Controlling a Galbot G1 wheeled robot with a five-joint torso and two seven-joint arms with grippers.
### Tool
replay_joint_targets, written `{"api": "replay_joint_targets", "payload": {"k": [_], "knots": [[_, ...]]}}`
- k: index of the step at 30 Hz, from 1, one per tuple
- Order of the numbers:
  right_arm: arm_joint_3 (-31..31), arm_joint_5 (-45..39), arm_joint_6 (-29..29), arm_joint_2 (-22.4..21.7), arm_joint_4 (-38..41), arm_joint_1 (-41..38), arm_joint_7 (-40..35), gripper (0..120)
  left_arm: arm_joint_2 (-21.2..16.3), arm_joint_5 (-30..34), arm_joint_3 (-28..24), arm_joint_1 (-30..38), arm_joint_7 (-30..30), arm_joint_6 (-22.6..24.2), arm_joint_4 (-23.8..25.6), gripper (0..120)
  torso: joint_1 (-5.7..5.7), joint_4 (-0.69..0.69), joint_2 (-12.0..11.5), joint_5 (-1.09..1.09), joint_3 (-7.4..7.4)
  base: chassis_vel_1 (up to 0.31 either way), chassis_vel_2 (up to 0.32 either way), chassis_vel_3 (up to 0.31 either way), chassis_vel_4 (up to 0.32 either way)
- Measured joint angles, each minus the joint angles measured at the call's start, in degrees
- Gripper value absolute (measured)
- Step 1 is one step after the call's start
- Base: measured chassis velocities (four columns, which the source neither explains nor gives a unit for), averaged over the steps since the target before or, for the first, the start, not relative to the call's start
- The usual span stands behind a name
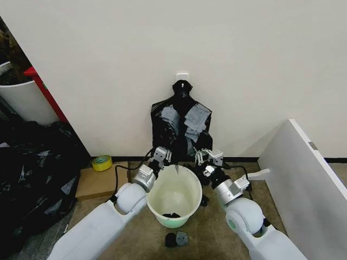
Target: Place the garbage bag over the trash bin.
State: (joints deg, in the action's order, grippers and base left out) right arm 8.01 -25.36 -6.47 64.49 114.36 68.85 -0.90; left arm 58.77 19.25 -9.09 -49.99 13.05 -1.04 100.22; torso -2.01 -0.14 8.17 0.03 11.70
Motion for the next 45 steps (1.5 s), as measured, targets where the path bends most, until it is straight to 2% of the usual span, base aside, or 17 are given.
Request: {"api": "replay_joint_targets", "payload": {"k": [5, 9, 15, 20, 28, 35, 45], "knots": [[0.7, -0.7, 0.1, -0.6, 1.0, 1.5, -0.1, 0, -0.6, 1.1, 1.3, -2.0, 0.2, 0.2, 2.7, 0, 0.0, -0.03, 0.0, -0.01, 0.0, 0.0, 0.0, 0.0, 0.0], [2.6, -1.1, -0.2, -2.1, 3.4, 6.5, 0.9, 0, -3.9, 1.2, 5.6, -10.2, -0.5, 0.4, 10.1, 0, 0.0, 0.01, 0.0, 0.0, -0.01, 0.0, 0.0, 0.0, 0.0], [3.5, 2.4, -2.8, -2.6, 4.0, 12.4, 3.5, 0, -5.7, -0.5, 9.5, -18.6, -1.5, 0.1, 15.1, 0, 0.01, 0.0, 0.0, 0.0, -0.01, 0.0, 0.0, 0.0, 0.0], [3.6, 6.1, -5.1, -2.0, 3.9, 16.5, 5.0, 0, -6.7, -2.7, 13.0, -24.3, -2.2, -1.2, 17.4, 0, 0.01, -0.01, 0.0, 0.0, -0.01, 0.0, 0.0, 0.0, 0.0], [5.9, 7.0, -6.6, -2.0, 5.5, 20.8, 6.3, 0, -7.5, -6.6, 15.4, -30.9, -3.2, -3.2, 20.4, 0, 0.01, 0.0, 0.0, 0.0, -0.01, 0.0, 0.0, 0.0, 0.0], [11.2, 7.1, -9.6, -2.3, 8.6, 28.5, 8.9, 0, -8.0, -10.2, 16.4, -38.6, -4.1, -4.6, 24.2, 0, 0.01, -0.02, 0.0, 0.0, -0.01, 0.0, 0.0, 0.0, 0.0], [12.4, 9.0, -13.5, -2.8, 9.1, 33.5, 11.0, 0, -6.9, -17.2, 16.6, -49.0, -4.8, -8.3, 24.3, 0, 0.01, -0.01, 0.0, 0.01, 0.0, 0.0, 0.0, 0.0, 0.0]]}}
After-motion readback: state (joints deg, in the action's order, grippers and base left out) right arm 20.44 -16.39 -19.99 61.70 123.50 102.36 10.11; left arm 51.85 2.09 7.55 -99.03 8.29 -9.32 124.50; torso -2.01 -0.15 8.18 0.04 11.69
